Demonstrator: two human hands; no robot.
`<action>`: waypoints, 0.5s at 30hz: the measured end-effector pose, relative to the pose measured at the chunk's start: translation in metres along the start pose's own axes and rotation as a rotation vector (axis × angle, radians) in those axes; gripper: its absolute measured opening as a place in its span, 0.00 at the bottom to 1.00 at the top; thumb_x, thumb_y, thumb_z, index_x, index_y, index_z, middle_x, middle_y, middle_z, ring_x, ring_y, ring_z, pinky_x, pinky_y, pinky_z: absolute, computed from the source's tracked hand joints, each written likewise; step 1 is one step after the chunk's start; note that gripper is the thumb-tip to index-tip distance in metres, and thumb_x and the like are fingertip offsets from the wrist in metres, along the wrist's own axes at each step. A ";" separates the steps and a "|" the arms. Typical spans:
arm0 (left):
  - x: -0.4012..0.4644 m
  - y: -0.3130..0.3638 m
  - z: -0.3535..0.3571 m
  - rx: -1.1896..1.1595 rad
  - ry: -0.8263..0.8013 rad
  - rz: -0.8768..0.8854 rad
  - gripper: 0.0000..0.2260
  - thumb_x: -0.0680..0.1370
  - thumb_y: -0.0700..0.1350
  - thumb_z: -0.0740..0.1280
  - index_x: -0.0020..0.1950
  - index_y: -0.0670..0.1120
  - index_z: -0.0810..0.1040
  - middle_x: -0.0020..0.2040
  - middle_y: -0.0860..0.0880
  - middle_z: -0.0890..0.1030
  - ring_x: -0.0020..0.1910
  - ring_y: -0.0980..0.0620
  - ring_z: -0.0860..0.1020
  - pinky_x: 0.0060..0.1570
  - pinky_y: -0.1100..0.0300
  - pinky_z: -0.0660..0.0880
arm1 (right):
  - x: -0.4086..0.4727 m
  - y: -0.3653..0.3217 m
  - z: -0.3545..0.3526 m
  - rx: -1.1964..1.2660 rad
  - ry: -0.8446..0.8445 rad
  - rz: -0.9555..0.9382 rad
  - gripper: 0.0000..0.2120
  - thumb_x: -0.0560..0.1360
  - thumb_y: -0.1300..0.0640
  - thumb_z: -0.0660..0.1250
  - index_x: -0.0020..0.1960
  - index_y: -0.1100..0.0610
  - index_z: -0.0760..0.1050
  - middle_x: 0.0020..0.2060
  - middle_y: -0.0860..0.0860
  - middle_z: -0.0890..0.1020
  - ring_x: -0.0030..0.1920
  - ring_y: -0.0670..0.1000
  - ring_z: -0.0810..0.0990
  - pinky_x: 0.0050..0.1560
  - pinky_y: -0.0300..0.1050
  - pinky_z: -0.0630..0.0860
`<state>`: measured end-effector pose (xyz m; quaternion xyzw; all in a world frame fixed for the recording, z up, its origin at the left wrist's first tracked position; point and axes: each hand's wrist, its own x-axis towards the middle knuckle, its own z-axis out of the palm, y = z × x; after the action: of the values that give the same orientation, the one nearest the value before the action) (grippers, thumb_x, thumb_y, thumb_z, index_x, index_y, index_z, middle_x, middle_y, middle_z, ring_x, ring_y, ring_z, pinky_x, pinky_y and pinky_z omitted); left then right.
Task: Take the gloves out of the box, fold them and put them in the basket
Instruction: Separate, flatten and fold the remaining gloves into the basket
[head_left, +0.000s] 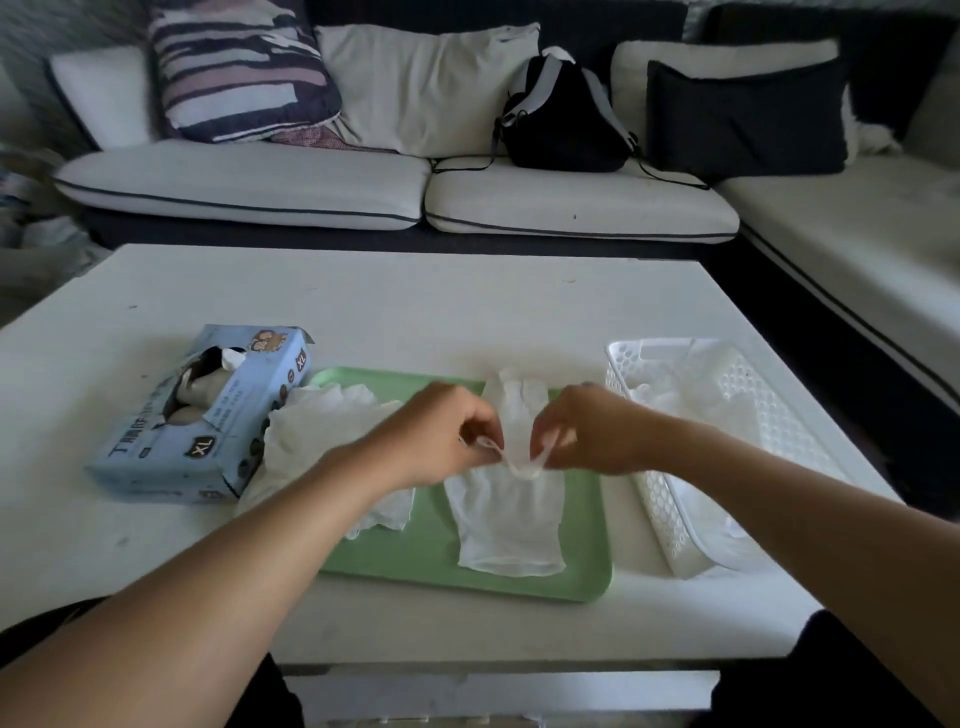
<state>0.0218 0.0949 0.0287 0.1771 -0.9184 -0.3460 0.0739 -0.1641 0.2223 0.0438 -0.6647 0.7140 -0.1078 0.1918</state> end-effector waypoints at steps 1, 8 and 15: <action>-0.002 -0.001 0.007 0.048 -0.034 0.008 0.06 0.74 0.43 0.78 0.44 0.55 0.86 0.39 0.61 0.84 0.39 0.64 0.81 0.40 0.71 0.73 | -0.001 0.000 0.009 -0.029 -0.059 -0.018 0.04 0.73 0.57 0.75 0.48 0.53 0.86 0.43 0.46 0.86 0.43 0.42 0.83 0.45 0.25 0.71; -0.013 0.005 0.011 0.323 -0.107 0.098 0.05 0.73 0.43 0.74 0.45 0.53 0.85 0.39 0.57 0.82 0.40 0.59 0.78 0.42 0.60 0.77 | -0.005 -0.002 0.031 -0.082 -0.152 -0.032 0.07 0.74 0.60 0.72 0.51 0.57 0.84 0.47 0.50 0.86 0.48 0.47 0.82 0.47 0.32 0.71; -0.015 0.010 0.019 0.402 -0.232 0.105 0.07 0.72 0.41 0.71 0.45 0.53 0.85 0.36 0.58 0.81 0.39 0.55 0.80 0.41 0.55 0.79 | -0.007 -0.014 0.031 -0.146 -0.246 -0.074 0.06 0.74 0.59 0.71 0.50 0.54 0.84 0.38 0.44 0.81 0.38 0.42 0.75 0.43 0.36 0.71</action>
<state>0.0275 0.1192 0.0208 0.0992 -0.9791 -0.1700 -0.0511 -0.1382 0.2312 0.0228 -0.7110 0.6659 0.0197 0.2252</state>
